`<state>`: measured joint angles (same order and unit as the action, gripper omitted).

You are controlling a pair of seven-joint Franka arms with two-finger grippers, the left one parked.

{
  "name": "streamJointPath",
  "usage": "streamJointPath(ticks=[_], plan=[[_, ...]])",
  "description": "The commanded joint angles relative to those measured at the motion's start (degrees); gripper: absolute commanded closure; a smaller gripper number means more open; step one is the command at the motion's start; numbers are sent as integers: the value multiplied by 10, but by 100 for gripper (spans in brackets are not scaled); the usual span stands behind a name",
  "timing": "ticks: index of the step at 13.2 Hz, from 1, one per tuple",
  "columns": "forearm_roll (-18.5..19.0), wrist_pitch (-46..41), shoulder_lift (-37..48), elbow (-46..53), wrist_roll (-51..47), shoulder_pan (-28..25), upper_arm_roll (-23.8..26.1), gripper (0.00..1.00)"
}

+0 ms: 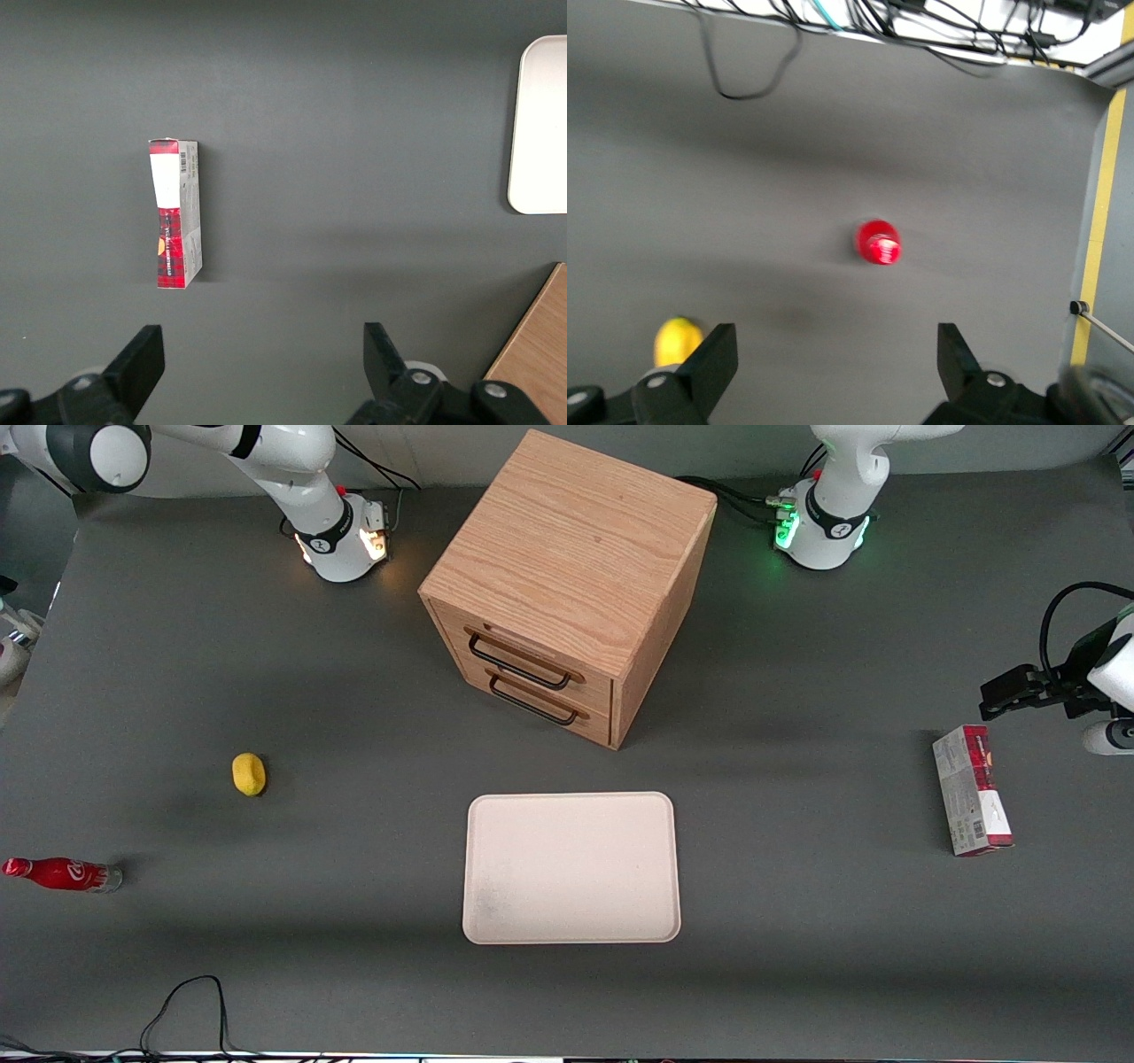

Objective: Place coke bottle on tray
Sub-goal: 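Move the open right gripper over the red Coca-Cola bottle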

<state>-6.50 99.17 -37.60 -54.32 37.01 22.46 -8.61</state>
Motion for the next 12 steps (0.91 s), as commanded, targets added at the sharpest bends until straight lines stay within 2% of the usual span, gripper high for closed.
streamJointPath(ticks=[1, 4, 12], plan=[[-8, -7, -19, 34, 18, 8, 2, 0], [-8, -6, -25, 33, 50, 28, 4, 0], [-9, 4, -56, 31, 57, 27, 5, 0]])
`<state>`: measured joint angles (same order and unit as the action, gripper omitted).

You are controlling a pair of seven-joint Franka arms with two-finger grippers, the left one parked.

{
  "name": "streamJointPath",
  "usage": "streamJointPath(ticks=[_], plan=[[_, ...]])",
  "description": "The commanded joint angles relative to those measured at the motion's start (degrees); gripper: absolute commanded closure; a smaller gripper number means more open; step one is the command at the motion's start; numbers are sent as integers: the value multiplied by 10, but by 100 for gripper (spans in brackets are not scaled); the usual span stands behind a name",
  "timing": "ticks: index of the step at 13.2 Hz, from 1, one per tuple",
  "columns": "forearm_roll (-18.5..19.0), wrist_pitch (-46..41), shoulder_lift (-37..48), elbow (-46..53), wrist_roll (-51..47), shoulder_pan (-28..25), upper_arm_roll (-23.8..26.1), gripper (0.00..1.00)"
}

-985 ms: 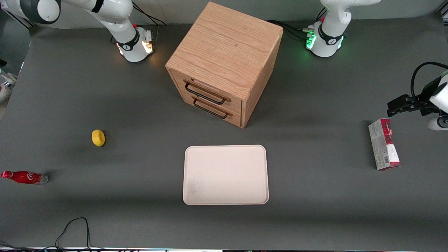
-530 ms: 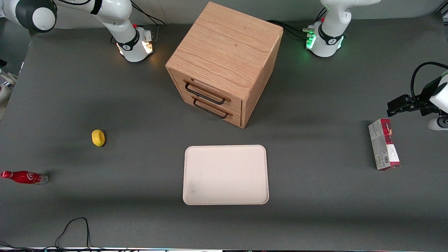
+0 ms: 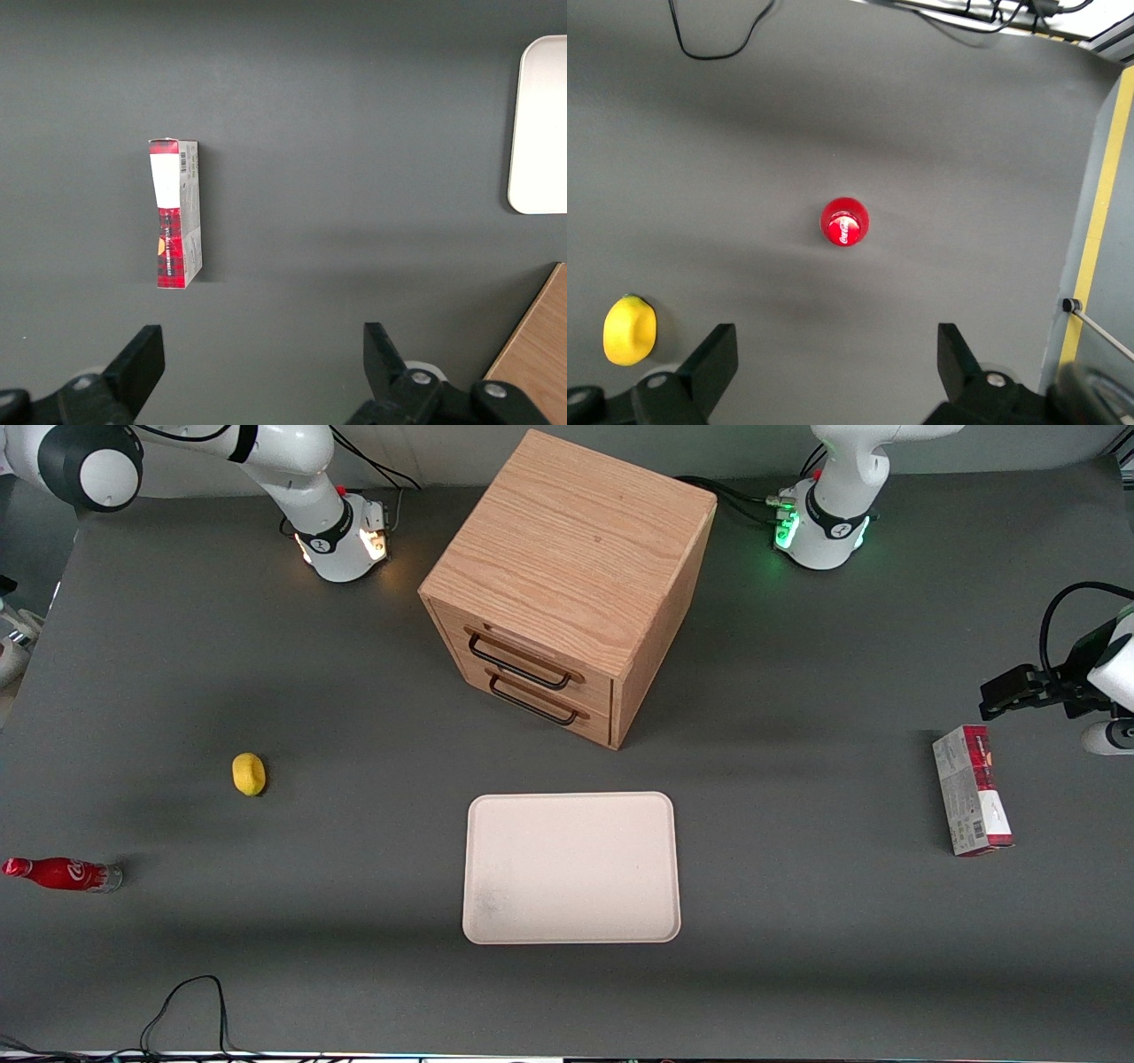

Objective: Place coke bottle on tray
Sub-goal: 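Move the open right gripper over the red Coca-Cola bottle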

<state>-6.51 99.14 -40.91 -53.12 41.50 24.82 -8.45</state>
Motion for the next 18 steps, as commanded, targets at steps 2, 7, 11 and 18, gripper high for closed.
streamJointPath(ticks=[2, 7, 11, 18], plan=[[-9, 6, -36, 22, 12, 1, 4, 0], [-9, 61, -81, 22, 9, 1, 28, 0], [-10, 96, -109, 22, 9, 5, 46, 0], [-10, 120, -125, 22, 17, 19, 47, 0]])
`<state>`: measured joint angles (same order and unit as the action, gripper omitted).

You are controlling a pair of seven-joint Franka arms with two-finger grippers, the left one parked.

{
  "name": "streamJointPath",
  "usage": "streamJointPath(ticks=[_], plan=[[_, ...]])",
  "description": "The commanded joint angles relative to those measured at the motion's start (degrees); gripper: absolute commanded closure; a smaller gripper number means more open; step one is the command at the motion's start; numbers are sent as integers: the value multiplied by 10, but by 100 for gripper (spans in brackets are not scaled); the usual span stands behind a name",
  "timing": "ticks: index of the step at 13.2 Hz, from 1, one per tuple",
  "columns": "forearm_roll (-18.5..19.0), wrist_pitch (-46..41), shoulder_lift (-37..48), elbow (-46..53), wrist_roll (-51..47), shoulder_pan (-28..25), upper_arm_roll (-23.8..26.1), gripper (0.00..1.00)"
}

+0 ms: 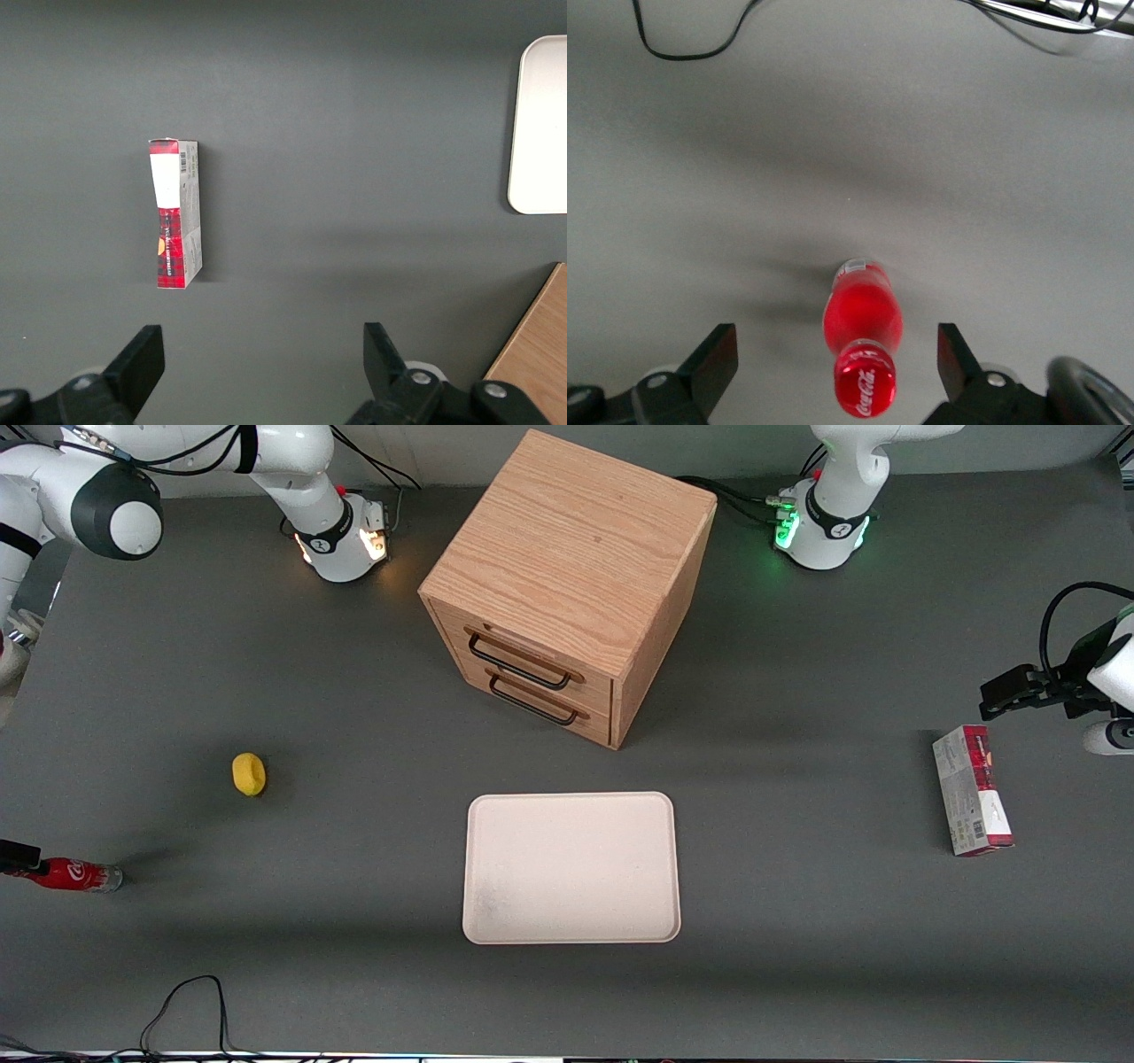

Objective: Place coke bottle on tray
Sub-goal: 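Move the open right gripper over the red Coca-Cola bottle, then lower the right gripper and close it around the bottle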

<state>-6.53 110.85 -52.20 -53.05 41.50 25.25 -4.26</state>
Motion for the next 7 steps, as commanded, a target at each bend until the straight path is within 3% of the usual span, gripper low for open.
streamJointPath(ticks=[1, 7], plan=[[-9, 2, -12, 21, 17, 15, 5, 0], [-9, 0, -17, 11, 9, 13, 5, 0]])
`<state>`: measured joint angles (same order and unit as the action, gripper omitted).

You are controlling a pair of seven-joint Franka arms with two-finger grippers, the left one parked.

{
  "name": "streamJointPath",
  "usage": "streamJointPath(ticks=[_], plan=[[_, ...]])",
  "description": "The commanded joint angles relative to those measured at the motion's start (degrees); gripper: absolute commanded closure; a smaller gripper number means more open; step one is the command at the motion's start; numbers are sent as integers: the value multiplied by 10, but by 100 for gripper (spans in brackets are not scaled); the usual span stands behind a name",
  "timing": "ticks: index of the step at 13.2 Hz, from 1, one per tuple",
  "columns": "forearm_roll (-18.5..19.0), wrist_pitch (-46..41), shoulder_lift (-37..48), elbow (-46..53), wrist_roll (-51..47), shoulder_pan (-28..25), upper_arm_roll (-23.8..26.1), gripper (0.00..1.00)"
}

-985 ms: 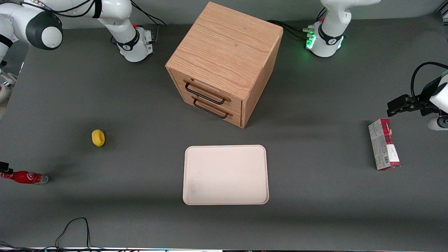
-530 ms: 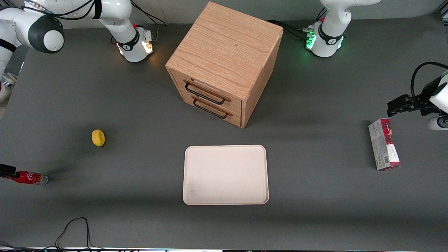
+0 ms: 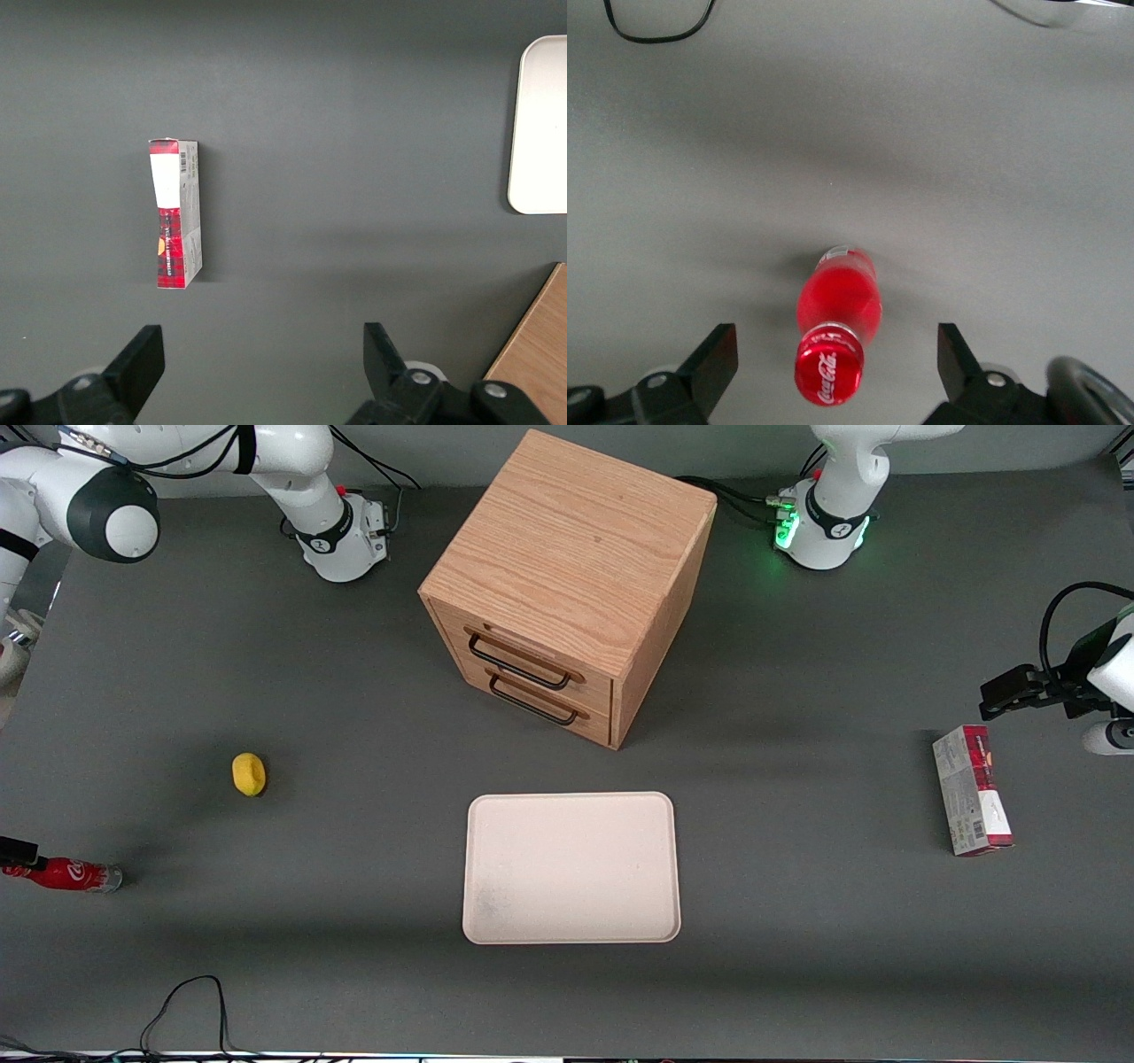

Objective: Place coke bottle on tray
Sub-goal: 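Lower the right gripper and close it around the bottle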

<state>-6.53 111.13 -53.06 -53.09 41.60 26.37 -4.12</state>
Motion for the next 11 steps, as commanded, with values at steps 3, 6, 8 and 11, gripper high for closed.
streamJointPath(ticks=[3, 6, 8, 11], plan=[[-9, -4, -10, 11, 8, 1, 3, 0], [-8, -7, -10, 11, 9, 0, 3, 17], [-8, -7, -10, 11, 14, -1, 3, 46], [0, -7, -10, 11, 16, -1, 3, 62]])
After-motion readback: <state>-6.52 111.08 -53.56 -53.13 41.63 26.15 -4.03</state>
